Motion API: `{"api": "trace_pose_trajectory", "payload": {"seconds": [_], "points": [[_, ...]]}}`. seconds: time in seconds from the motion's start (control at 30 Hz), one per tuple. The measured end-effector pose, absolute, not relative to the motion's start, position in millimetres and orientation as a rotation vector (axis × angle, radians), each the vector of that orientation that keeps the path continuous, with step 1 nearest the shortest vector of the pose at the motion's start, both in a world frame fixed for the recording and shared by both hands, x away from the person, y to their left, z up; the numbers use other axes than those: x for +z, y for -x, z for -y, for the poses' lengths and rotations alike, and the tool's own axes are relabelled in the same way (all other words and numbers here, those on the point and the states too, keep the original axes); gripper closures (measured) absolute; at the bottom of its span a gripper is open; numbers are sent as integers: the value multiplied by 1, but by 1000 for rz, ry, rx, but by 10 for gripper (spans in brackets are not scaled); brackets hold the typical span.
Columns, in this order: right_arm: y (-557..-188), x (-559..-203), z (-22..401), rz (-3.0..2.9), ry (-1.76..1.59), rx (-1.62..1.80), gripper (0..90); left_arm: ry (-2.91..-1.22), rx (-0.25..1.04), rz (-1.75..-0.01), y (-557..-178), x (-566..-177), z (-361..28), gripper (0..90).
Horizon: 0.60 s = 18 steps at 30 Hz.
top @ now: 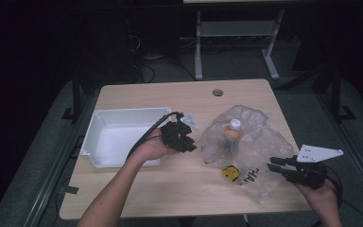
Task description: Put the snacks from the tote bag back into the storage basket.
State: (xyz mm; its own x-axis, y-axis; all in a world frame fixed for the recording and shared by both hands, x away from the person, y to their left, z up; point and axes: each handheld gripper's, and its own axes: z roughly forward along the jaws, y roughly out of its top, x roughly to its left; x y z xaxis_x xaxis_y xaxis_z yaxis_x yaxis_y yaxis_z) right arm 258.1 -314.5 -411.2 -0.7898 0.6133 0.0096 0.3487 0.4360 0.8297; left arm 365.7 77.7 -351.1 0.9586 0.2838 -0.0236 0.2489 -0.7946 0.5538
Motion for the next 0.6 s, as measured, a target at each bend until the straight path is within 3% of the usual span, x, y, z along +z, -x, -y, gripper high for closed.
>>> {"api": "trace_pose_trajectory", "payload": {"seconds": [0.03,0.13,0.23,0.3,0.6], "points": [[-258,-411,314,-2400,-831,1282,700,-2522,85,-370,-366,-346,-78,665],[-257,-410,314,-2390,-835,1296,689,-2492,103,-356,-364,-333,-75,534],[-257,-409,316,-2375,-836,1303,652,-2448,101,-348,-364,-319,-68,507],[-256,-408,318,-2363,-843,1319,619,-2428,120,-327,-364,-308,-59,443],[-255,-405,323,-2338,-868,1339,459,-2418,135,-257,-371,-295,-34,365]]}}
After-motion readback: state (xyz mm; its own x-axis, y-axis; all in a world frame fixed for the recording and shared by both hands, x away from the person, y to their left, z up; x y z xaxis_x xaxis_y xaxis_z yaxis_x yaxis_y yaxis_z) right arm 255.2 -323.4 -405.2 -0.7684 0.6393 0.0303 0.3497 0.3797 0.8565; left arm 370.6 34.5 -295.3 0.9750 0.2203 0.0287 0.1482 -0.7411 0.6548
